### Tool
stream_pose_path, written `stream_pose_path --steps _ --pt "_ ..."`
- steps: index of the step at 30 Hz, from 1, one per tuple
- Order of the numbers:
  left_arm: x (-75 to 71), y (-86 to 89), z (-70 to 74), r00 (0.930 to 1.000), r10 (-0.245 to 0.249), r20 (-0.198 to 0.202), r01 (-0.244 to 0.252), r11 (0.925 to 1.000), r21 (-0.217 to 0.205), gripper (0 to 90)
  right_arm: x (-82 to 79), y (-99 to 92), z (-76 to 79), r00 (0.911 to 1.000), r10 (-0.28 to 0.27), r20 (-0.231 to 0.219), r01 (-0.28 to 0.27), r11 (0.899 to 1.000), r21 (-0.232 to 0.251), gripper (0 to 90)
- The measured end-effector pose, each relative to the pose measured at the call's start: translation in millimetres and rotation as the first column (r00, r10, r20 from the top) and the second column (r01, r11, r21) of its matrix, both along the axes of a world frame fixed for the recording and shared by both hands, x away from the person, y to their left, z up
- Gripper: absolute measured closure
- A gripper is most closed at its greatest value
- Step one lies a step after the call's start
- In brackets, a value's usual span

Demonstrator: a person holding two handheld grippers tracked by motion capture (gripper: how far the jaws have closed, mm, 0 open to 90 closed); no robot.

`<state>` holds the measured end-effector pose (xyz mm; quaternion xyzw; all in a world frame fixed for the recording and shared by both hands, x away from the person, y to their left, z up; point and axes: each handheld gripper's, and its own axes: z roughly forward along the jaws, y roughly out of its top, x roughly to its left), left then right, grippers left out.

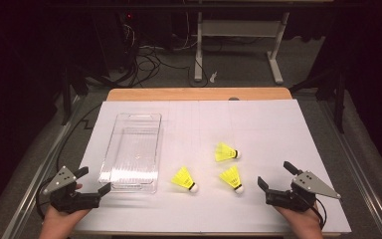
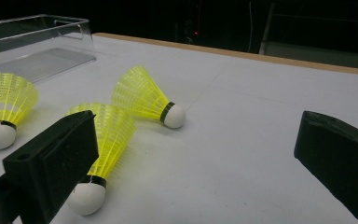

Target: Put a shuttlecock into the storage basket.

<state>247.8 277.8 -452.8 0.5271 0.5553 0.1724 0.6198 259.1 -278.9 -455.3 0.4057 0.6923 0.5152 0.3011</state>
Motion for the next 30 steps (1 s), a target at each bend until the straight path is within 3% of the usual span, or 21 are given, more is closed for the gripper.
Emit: stream_pose_path --steps 16,23,25,30 --pt "1.1 -5.1 -11.3 0.993 -0.002 -0.118 0.008 0.9986 0.051 0.2 -0.2 -1.0 -0.5 1.0 -0.003 -0.005 0.003 1.0 0.003 0.2" --pt "3.0 -7.4 -17.6 0.9839 -0.011 -0.179 0.025 0.9969 0.074 0.5 0.1 0.3 -0.9 1.0 0.001 -0.007 -0.001 1.0 0.001 0.2" --pt "3.7 -8.2 -20.4 0.9783 -0.02 -0.206 0.038 0.9956 0.085 0.6 0.2 1.0 -1.2 1.0 0.002 -0.009 -0.002 1.0 0.0 0.2" --pt "5.1 -9.5 -24.3 0.9719 -0.018 -0.235 0.043 0.9941 0.099 0.7 0.2 1.2 -1.3 0.9999 0.003 -0.01 -0.003 1.0 0.0 0.2"
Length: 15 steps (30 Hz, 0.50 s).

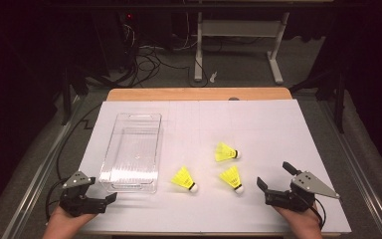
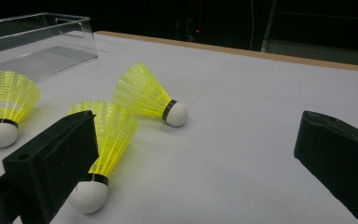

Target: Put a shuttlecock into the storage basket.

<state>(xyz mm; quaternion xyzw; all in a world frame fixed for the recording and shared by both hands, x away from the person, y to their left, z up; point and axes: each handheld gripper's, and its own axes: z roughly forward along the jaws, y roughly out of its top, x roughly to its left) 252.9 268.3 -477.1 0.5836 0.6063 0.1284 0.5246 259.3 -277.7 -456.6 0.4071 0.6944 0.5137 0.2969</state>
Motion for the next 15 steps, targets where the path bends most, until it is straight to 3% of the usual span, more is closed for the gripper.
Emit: stream_pose_path --steps 15 --pt "2.0 -3.3 -6.9 0.999 0.011 -0.043 -0.009 0.9982 0.059 0.7 0.3 0.0 0.2 1.0 0.002 0.0 -0.002 1.0 -0.003 0.2"
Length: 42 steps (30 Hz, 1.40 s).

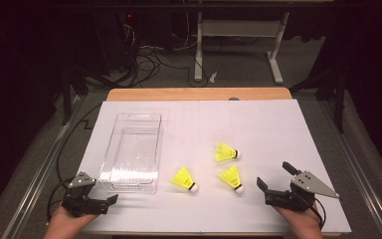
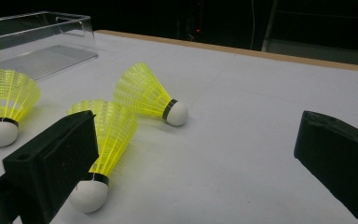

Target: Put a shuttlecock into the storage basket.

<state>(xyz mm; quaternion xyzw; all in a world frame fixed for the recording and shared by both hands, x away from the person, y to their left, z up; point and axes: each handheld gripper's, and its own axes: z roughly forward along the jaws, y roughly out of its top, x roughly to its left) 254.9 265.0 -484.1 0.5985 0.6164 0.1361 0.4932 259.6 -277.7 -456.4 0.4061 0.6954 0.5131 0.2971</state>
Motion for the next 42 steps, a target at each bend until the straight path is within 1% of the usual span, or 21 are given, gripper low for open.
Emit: stream_pose_path --steps 1,3,5,7,8,11,12,13,16,17,18,20,22,26,29,30,33,37,38,40,42 --pt "0.0 0.0 0.0 1.0 0.0 0.0 0.0 1.0 0.0 0.7 0.0 0.0 0.0 1.0 0.0 0.0 0.0 1.0 0.0 0.2" --pt "1.0 0.1 -1.2 0.9996 0.006 -0.026 -0.006 1.0 -0.005 0.7 -0.3 -0.2 -0.1 1.0 -0.002 -0.002 0.002 1.0 0.0 0.2" --pt "2.2 -0.1 -0.7 0.9993 0.012 -0.036 -0.012 0.9999 -0.004 0.7 -1.0 -0.4 0.1 1.0 -0.007 -0.004 0.007 1.0 0.004 0.2" --pt "0.9 0.1 -1.3 0.999 0.009 -0.044 -0.009 0.9999 0.007 0.7 -1.3 -0.3 0.3 1.0 -0.008 -0.003 0.008 1.0 0.006 0.2" --pt "0.1 1.6 -1.6 0.9978 0.016 -0.064 -0.015 0.9996 0.026 0.7 -1.3 -0.2 0.3 1.0 -0.003 0.001 0.003 1.0 0.001 0.2" --pt "0.4 5.3 0.9 0.9965 0.03 -0.078 -0.029 0.9994 0.018 0.7 -0.6 -0.4 0.0 1.0 0.003 0.0 -0.003 1.0 -0.003 0.2" --pt "0.6 7.3 2.4 0.9961 0.038 -0.08 -0.036 0.999 0.026 0.7 -0.3 -0.9 -0.2 1.0 0.001 -0.001 -0.001 1.0 -0.002 0.2" --pt "0.2 9.4 4.9 0.9948 0.042 -0.093 -0.038 0.9985 0.039 0.7 0.2 -2.1 0.0 1.0 0.0 -0.001 0.0 1.0 0.002 0.2" --pt "-0.1 9.8 6.1 0.9909 0.039 -0.129 -0.032 0.998 0.055 0.7 -0.2 -2.5 0.3 1.0 -0.001 0.001 0.001 1.0 0.005 0.2" --pt "-0.1 9.8 6.1 0.9909 0.039 -0.129 -0.032 0.998 0.055 0.7 -0.3 -2.3 0.3 1.0 -0.001 0.0 0.001 1.0 0.007 0.2" --pt "0.4 9.4 6.1 0.9875 0.038 -0.153 -0.028 0.9974 0.065 0.7 -0.5 -2.1 0.4 1.0 0.001 0.0 -0.001 1.0 0.007 0.2" --pt "1.4 9.2 7.1 0.9826 0.041 -0.181 -0.028 0.9969 0.074 0.7 -0.6 -1.3 0.6 1.0 0.002 0.003 -0.002 1.0 0.006 0.2" --pt "2.3 9.5 8.4 0.9793 0.036 -0.199 -0.02 0.9965 0.081 0.7 -0.8 -0.5 0.5 1.0 0.004 0.002 -0.004 1.0 0.005 0.2" --pt "3.5 8.2 10.1 0.9686 0.016 -0.248 0.008 0.9953 0.096 0.7 -1.1 0.4 0.3 1.0 0.004 -0.001 -0.004 1.0 0.005 0.2" --pt "4.9 7.7 11.6 0.9655 0.017 -0.26 0.01 0.9946 0.103 0.7 -1.0 0.5 0.1 1.0 0.004 -0.003 -0.004 1.0 0.006 0.2" --pt "6.3 6.8 13.4 0.9624 0.019 -0.271 0.015 0.9924 0.122 0.7 -0.9 0.5 0.0 1.0 0.003 -0.004 -0.003 1.0 0.005 0.2" --pt "8.8 5.4 17.2 0.9575 0.022 -0.288 0.014 0.9922 0.123 0.6 -1.1 0.4 0.3 1.0 0.005 -0.002 -0.005 1.0 0.006 0.2" --pt "12.7 5.3 19.4 0.9436 0.025 -0.33 0.017 0.9919 0.126 0.6 -1.2 0.0 0.3 1.0 0.005 -0.001 -0.005 1.0 0.006 0.2" --pt "13.6 5.3 19.4 0.9413 0.029 -0.336 0.015 0.9915 0.129 0.6 -1.3 0.1 0.3 1.0 0.005 -0.002 -0.005 1.0 0.007 0.2" --pt "14.5 4.5 19.7 0.9343 0.032 -0.355 0.02 0.9899 0.14 0.6 -1.2 0.5 0.4 1.0 0.007 -0.001 -0.007 1.0 0.007 0.2" --pt "15.1 3.1 19.7 0.9295 0.034 -0.367 0.027 0.9868 0.16 0.6 -1.1 1.0 0.5 1.0 0.008 0.0 -0.008 1.0 0.006 0.2"
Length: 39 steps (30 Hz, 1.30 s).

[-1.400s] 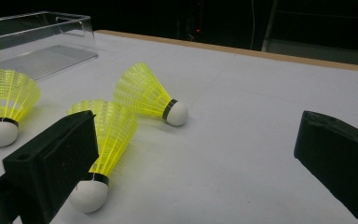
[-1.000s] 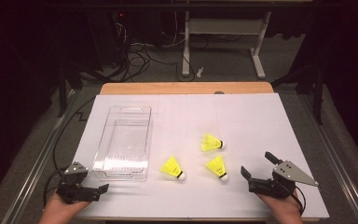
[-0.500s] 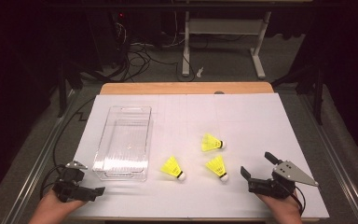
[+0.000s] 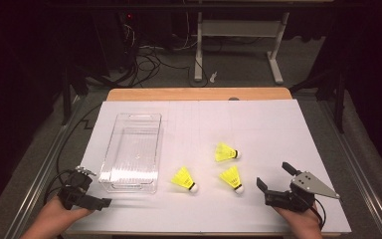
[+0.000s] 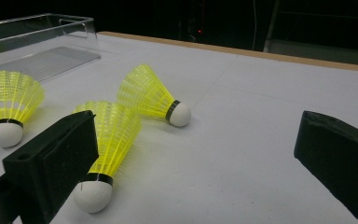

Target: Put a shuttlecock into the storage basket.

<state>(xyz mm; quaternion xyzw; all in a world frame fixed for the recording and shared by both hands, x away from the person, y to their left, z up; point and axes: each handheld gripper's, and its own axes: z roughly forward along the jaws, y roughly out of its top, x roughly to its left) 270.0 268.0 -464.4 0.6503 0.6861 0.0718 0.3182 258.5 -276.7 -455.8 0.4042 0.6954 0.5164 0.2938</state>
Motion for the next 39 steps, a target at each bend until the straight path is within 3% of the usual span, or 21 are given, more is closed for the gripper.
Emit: stream_pose_path --steps 11,14,19,25,39 --pt "1.1 -10.3 4.3 0.9968 -0.028 -0.075 0.031 0.9983 0.05 0.6 -1.1 0.4 0.9 0.9999 0.01 0.006 -0.01 1.0 0.005 0.2" --pt "-0.1 -13.3 5.1 0.9938 -0.056 -0.096 0.065 0.9943 0.085 0.7 -2.0 0.6 1.5 0.9999 0.01 0.007 -0.01 1.0 0.006 0.2" --pt "-1.1 -14.7 5.5 0.9891 -0.073 -0.128 0.086 0.9914 0.099 0.6 -2.3 1.4 1.6 0.9999 0.01 0.007 -0.01 1.0 0.005 0.2" --pt "-2.4 -18.6 4.6 0.9851 -0.079 -0.153 0.092 0.9921 0.085 0.6 -2.1 1.9 1.1 0.9999 0.012 0.005 -0.012 1.0 0.002 0.2" --pt "-8.1 -37.7 3.0 0.9725 -0.138 -0.187 0.153 0.986 0.066 0.7 -2.5 2.9 0.9 0.9999 0.012 0.007 -0.012 1.0 0.001 0.2"
